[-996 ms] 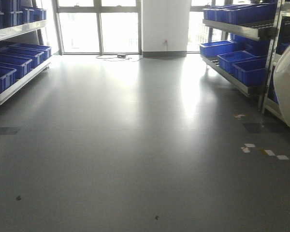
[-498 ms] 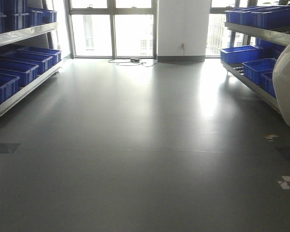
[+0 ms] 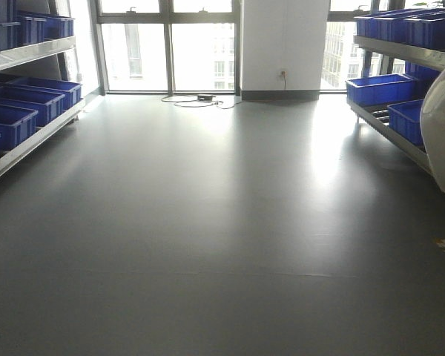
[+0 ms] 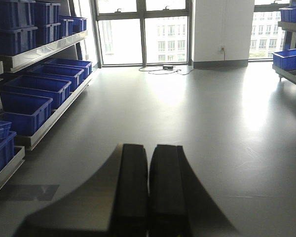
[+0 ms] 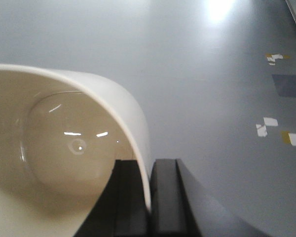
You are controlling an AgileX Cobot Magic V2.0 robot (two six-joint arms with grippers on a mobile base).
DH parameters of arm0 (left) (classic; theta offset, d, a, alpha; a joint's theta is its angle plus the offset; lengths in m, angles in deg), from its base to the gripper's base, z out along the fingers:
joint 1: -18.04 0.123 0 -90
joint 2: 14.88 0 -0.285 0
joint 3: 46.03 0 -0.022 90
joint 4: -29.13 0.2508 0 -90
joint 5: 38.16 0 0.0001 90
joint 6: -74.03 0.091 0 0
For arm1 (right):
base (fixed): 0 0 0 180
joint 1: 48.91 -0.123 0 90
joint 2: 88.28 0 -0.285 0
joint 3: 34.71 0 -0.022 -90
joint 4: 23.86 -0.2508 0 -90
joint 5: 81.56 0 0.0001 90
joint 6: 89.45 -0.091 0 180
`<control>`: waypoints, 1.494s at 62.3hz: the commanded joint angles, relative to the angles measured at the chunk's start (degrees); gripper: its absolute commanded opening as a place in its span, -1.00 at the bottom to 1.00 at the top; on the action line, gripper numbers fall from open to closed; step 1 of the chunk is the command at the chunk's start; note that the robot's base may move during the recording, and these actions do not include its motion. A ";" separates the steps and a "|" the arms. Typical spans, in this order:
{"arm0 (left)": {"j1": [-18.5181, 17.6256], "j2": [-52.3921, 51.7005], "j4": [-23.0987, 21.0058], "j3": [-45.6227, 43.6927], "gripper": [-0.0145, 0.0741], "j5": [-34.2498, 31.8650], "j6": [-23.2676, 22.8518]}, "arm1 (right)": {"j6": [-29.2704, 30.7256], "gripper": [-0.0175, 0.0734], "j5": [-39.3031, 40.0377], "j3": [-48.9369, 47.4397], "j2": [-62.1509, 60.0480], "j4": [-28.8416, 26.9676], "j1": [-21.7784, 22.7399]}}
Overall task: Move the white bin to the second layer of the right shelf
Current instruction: 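Drive toward the window, then turn toward the roller shelf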
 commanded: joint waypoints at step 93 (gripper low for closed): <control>-0.22 -0.75 -0.35 2.11 -0.48 -4.84 -0.15 | 0.00 -0.56 5.26 -1.81 0.23 -0.34 0.19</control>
